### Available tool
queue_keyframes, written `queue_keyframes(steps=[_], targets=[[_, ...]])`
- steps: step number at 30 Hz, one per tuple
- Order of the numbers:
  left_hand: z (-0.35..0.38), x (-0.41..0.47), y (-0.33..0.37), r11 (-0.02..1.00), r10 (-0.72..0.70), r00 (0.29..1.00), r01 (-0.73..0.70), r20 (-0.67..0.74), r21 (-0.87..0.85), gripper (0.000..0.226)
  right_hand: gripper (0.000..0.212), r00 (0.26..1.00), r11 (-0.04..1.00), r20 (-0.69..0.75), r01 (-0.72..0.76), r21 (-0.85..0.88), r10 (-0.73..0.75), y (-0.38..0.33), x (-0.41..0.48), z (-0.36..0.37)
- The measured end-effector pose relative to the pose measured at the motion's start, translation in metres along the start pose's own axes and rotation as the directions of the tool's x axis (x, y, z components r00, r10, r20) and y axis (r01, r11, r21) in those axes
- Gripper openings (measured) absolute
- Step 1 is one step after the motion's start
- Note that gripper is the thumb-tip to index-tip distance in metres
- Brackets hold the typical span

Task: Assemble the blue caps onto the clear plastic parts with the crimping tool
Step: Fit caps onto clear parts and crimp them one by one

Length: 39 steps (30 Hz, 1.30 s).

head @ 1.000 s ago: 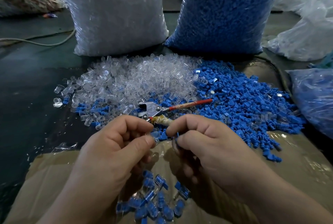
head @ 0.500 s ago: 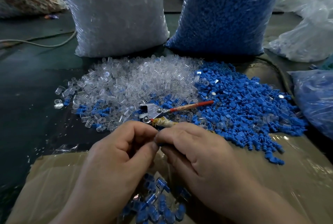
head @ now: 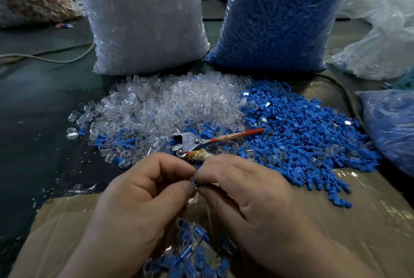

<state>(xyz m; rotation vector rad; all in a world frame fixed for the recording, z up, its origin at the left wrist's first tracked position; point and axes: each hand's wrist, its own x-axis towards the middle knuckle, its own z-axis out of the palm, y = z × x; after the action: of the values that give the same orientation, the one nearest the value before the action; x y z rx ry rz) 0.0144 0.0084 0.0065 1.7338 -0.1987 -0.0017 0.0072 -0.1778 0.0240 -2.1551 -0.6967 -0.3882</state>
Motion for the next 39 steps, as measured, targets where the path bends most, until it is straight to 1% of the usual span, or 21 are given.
queue_keyframes(steps=[2, 5, 9, 12, 13, 14, 15, 17, 19, 22, 24, 29, 34, 37, 39], targets=[[0.001, 0.0, 0.001, 0.998, 0.026, 1.0, -0.027, 0.016, 0.053, 0.031, 0.017, 1.0, 1.0, 0.014, -0.005, 0.002, 0.005, 0.0, 0.0, -0.001], [0.003, 0.0, 0.0, 0.999, 0.033, 0.999, -0.033, 0.009, 0.031, 0.03, 0.018, 1.0, 1.0, 0.003, -0.003, -0.011, 0.003, -0.002, 0.001, -0.002], [0.004, 0.001, -0.006, 1.0, -0.015, 0.999, 0.014, -0.032, -0.009, 0.037, 0.017, 0.999, 0.98, -0.006, 0.046, -0.193, -0.048, -0.003, 0.001, 0.003], [0.001, 0.005, -0.009, 0.999, -0.036, 0.999, 0.036, -0.038, 0.001, 0.038, 0.028, 0.998, 0.955, 0.03, 0.065, -0.288, -0.059, -0.001, 0.002, 0.002], [0.0, 0.005, -0.01, 0.999, -0.036, 0.998, 0.036, -0.045, 0.002, 0.038, 0.034, 0.999, 0.931, 0.036, 0.038, -0.362, -0.027, 0.001, 0.003, -0.001], [0.0, 0.005, -0.01, 0.999, -0.033, 0.998, 0.034, -0.054, 0.003, 0.038, 0.046, 0.998, 0.892, 0.046, -0.018, -0.451, 0.043, 0.004, 0.004, -0.004], [-0.001, 0.005, -0.01, 0.999, -0.032, 0.998, 0.033, -0.06, 0.01, 0.039, 0.059, 0.987, 0.844, 0.064, -0.09, -0.529, 0.146, 0.009, 0.007, -0.008], [-0.001, 0.004, -0.01, 0.999, -0.035, 0.998, 0.036, -0.057, 0.015, 0.038, 0.081, 0.927, 0.738, 0.099, -0.22, -0.638, 0.362, 0.023, 0.01, -0.016], [-0.001, 0.004, -0.01, 0.998, -0.055, 0.997, 0.057, -0.051, 0.026, 0.037, 0.089, 0.879, 0.663, 0.119, -0.253, -0.704, 0.462, 0.038, 0.012, -0.021], [0.001, 0.004, -0.007, 0.997, -0.077, 0.996, 0.078, -0.048, 0.018, 0.032, 0.081, 0.845, 0.671, 0.172, -0.261, -0.694, 0.506, 0.045, 0.015, -0.019], [0.001, 0.006, -0.004, 0.996, -0.081, 0.994, 0.083, -0.066, 0.033, 0.039, 0.077, 0.851, 0.673, 0.173, -0.251, -0.696, 0.496, 0.045, 0.017, -0.018], [0.004, 0.007, 0.005, 0.99, -0.134, 0.987, 0.137, -0.094, 0.025, 0.041, 0.075, 0.87, 0.662, 0.151, -0.233, -0.713, 0.469, 0.042, 0.022, -0.021], [0.004, 0.008, 0.006, 0.983, -0.182, 0.978, 0.179, -0.107, -0.036, 0.027, 0.067, 0.877, 0.659, 0.181, -0.183, -0.73, 0.445, 0.043, 0.022, -0.018], [0.005, 0.009, 0.004, 0.983, -0.18, 0.976, 0.173, -0.124, -0.062, 0.025, 0.064, 0.9, 0.67, 0.14, -0.196, -0.716, 0.413, 0.042, 0.024, -0.017], [0.004, 0.01, 0.002, 0.985, -0.167, 0.976, 0.159, -0.137, -0.065, 0.028, 0.06, 0.92, 0.699, 0.088, -0.225, -0.678, 0.381, 0.04, 0.024, -0.018]])
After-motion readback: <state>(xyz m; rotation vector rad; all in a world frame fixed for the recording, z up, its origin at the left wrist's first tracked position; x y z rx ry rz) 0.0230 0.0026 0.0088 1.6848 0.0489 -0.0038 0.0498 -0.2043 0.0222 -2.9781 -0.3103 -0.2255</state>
